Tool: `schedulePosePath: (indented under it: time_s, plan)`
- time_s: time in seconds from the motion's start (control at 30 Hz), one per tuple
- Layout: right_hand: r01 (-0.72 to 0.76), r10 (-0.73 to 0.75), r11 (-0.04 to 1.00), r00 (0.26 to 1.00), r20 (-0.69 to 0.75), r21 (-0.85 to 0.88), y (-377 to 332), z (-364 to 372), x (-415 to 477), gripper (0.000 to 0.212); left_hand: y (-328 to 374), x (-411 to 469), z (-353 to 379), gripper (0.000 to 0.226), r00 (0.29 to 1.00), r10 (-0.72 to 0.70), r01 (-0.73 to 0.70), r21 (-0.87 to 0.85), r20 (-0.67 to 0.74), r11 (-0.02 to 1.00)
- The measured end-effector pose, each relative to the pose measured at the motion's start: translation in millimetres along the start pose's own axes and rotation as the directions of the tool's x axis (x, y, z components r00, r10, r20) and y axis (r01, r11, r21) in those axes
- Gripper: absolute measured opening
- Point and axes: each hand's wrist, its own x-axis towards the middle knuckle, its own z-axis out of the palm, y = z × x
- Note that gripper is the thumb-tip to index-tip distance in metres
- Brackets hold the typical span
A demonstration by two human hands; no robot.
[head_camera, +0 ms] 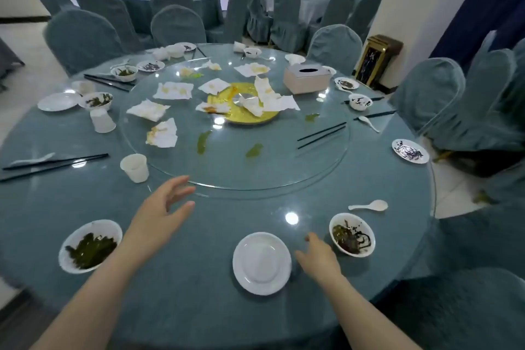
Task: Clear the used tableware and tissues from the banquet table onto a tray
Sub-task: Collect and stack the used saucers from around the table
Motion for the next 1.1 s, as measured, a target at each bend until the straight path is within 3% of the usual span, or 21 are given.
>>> schedulePosePath:
  time_s: [0.1, 0.23, 0.37, 0.47, 0.7, 1.1]
  plan:
    - [-0.099, 0.098, 0.995, 0.995, 0.031, 0.028, 3, 13, 0, 0.036, -8, -7, -2, 0.039, 0.997, -0.078, 0.077, -0.056, -0.005, 0.995]
    - [-0.111, 0.112, 0.989, 0.994, -0.008, 0.095, 1, 26, -2, 0.017, -25, -25, -7, 0.033, 0.980, -0.196, 0.194, -0.050, -0.031, 0.980]
    - [-0.073, 0.070, 0.992, 0.997, 0.039, 0.105, -4, 32, -14, 0.024, -37, -40, -10, 0.031, 0.961, -0.274, 0.270, -0.108, -0.028, 0.957]
    - [-0.083, 0.074, 0.990, 0.994, 0.084, 0.111, -8, 40, -26, 0.015, -45, -50, -14, 0.030, 0.952, -0.305, 0.301, -0.136, -0.011, 0.944]
    - [-0.146, 0.146, 0.864, 0.989, 0.038, 0.482, -24, 42, -69, 0.006, -56, -68, -17, 0.024, 0.934, -0.351, 0.353, -0.296, 0.062, 0.888]
    - [-0.071, 0.211, 0.704, 0.971, -0.113, 0.707, -5, -11, -159, 0.011, -14, -80, 70, 0.022, 0.864, -0.249, 0.373, -0.224, 0.438, 0.900]
